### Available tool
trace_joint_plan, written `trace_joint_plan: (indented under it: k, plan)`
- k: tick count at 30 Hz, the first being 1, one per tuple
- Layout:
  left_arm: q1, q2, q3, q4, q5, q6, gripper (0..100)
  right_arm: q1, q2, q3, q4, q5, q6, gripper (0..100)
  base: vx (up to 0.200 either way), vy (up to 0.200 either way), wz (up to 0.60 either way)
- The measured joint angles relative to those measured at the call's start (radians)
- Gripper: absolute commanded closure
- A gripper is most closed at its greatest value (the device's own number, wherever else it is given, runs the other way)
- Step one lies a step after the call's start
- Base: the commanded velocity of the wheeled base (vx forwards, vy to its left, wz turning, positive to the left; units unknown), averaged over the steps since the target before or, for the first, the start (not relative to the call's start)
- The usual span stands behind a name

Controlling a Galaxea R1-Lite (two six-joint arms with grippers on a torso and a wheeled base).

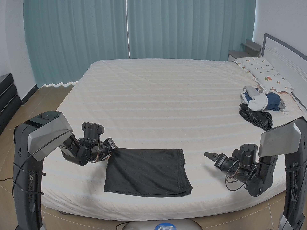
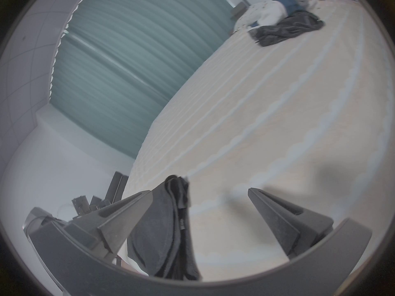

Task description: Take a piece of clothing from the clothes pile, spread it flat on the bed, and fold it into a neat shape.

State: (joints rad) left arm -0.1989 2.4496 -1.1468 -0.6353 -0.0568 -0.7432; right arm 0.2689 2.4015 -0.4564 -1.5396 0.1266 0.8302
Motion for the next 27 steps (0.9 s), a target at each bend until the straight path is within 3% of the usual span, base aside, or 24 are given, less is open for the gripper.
trace_joint_plan:
  k: [17, 18, 27]
  plan:
    - [0.000, -0.004, 0.054, -0.064, -0.037, -0.003, 100, 0.169, 0.074, -0.508, 0.455, -0.031, -0.080, 0, 0.000, 0.000, 0.00]
    - [0.000, -0.004, 0.057, -0.065, -0.039, -0.004, 0, 0.173, 0.080, -0.530, 0.472, -0.032, -0.081, 0, 0.000, 0.000, 0.00]
    - [0.002, -0.008, 0.064, -0.074, -0.043, -0.016, 0, 0.214, 0.147, -0.653, 0.527, -0.049, -0.090, 0, 0.000, 0.000, 0.00]
